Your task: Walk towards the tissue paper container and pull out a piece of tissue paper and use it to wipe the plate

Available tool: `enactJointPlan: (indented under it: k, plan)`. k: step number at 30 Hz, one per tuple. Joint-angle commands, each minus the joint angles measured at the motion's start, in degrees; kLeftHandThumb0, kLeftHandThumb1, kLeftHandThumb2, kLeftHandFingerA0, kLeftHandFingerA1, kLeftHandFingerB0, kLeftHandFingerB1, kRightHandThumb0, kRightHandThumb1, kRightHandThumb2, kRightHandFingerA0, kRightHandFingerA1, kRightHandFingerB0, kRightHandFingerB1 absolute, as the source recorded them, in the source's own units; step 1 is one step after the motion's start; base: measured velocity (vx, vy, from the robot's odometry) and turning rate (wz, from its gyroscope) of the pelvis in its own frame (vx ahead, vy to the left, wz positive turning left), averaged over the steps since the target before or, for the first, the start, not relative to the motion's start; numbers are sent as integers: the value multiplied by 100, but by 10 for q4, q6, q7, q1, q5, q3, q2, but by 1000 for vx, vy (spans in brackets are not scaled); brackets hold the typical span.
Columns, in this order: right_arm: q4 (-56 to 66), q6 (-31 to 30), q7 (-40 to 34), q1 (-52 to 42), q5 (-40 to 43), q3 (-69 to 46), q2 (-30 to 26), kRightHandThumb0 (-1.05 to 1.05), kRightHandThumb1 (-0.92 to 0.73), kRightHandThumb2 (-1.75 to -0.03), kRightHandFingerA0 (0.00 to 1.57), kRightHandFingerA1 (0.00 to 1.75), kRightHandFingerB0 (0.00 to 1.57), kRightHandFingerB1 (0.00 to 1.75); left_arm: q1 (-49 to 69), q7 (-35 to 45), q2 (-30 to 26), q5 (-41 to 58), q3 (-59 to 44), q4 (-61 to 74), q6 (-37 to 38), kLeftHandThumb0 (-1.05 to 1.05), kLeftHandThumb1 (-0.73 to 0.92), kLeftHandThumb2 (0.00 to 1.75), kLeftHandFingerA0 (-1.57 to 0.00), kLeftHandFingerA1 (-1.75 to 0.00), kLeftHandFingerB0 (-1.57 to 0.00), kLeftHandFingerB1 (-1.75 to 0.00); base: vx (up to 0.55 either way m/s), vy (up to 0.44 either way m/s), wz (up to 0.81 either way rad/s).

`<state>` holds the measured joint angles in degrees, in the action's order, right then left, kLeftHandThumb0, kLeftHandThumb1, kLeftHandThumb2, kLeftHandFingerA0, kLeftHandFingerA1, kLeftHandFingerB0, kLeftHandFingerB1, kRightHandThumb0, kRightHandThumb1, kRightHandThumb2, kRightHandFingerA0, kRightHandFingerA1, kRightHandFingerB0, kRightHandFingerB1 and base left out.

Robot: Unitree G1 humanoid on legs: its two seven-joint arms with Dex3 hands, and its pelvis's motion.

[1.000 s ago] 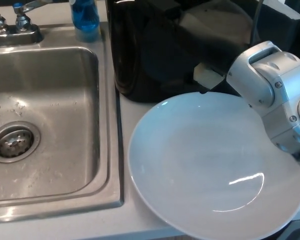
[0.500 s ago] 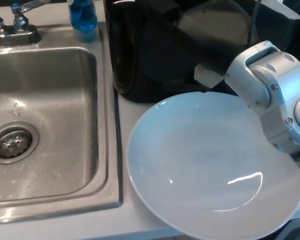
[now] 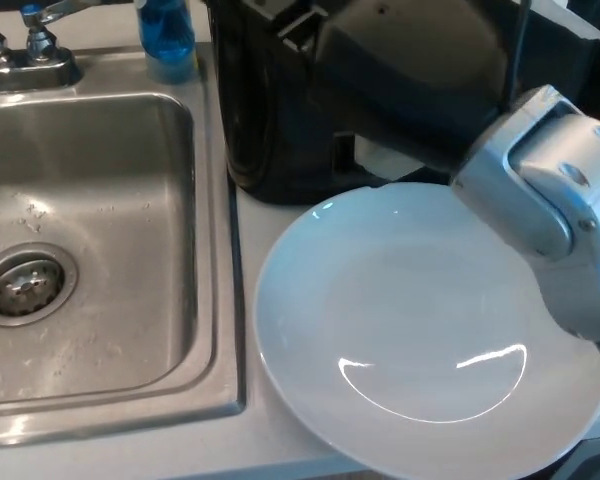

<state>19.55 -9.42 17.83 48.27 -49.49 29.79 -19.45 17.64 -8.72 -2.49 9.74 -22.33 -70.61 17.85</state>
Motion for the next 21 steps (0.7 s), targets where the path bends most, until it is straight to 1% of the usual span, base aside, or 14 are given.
enactJointPlan:
  k: [1,2,3,4,6,7,8,9,10,12,14,16,17,21]
  plan:
    - [114,39,-7,-12,-8,-58,-9,-73,-52,-90,23,58,6,44,0,-6,-9,-9,6,-5,38,-10,46,104,-101,-102,-92,-80,0,0,0]
    - [122,37,-10,-10,-8,-69,-6,-78,-56,-91,28,61,10,46,0,-10,-8,-10,7,-3,37,-7,50,97,-101,-103,-95,-73,0,0,0]
    - [126,38,-8,-11,-8,-74,-3,-78,-56,-91,28,61,10,46,0,-11,-8,-10,8,-3,37,-7,50,97,-101,-103,-95,-73,0,0,0]
    - [126,45,-18,-10,-5,-83,-1,-69,-68,-60,35,62,19,38,1,-8,-7,-9,7,-2,40,-9,48,103,-102,-104,-93,-79,0,0,0]
    - [126,53,-20,-12,-5,-91,4,-69,-68,-60,35,62,19,38,1,-7,-7,-8,7,-1,41,-9,48,103,-102,-104,-93,-79,0,0,0]
    - [123,63,-37,-8,3,-111,2,-62,-54,-94,45,77,24,55,1,-6,-8,-6,5,-3,39,-9,48,102,-103,-106,-92,-80,0,0,0]
    - [118,73,-59,-4,13,-134,-2,-62,-54,-94,45,77,24,55,0,-4,-10,-4,3,-4,36,-9,48,102,-103,-106,-92,-80,0,0,0]
    - [120,71,-62,-5,25,-147,5,-62,-69,-60,44,84,30,48,2,-1,-10,-4,3,-4,38,-8,47,105,-103,-106,-94,-79,0,0,0]
    - [121,73,-68,-8,41,-163,12,-61,-52,-92,50,79,30,56,4,-2,-11,-6,4,-4,41,-9,47,104,-103,-105,-93,-80,0,0,0]
    - [119,82,-69,-11,45,-173,19,-61,-52,-92,50,79,30,56,4,-2,-11,-7,5,-4,42,-9,47,104,-103,-105,-93,-80,0,0,0]
    - [121,96,-89,-20,40,-188,18,-60,-51,-91,53,78,33,57,8,-3,-7,-4,4,2,41,-6,51,97,-101,-104,-93,-74,0,0,0]
    - [118,104,-92,-21,40,-193,19,-60,-51,-91,53,78,33,57,9,-2,-6,-3,3,4,41,-6,51,97,-101,-104,-93,-74,0,0,0]
    - [118,105,-90,-27,40,-195,19,-60,-51,-91,53,77,34,56,7,-4,-4,-1,2,5,37,-8,48,102,-103,-104,-92,-80,0,0,0]
    - [116,112,-90,-29,40,-199,22,-60,-51,-91,53,77,34,56,7,-4,-4,-1,1,6,36,-8,48,102,-103,-104,-92,-80,0,0,0]
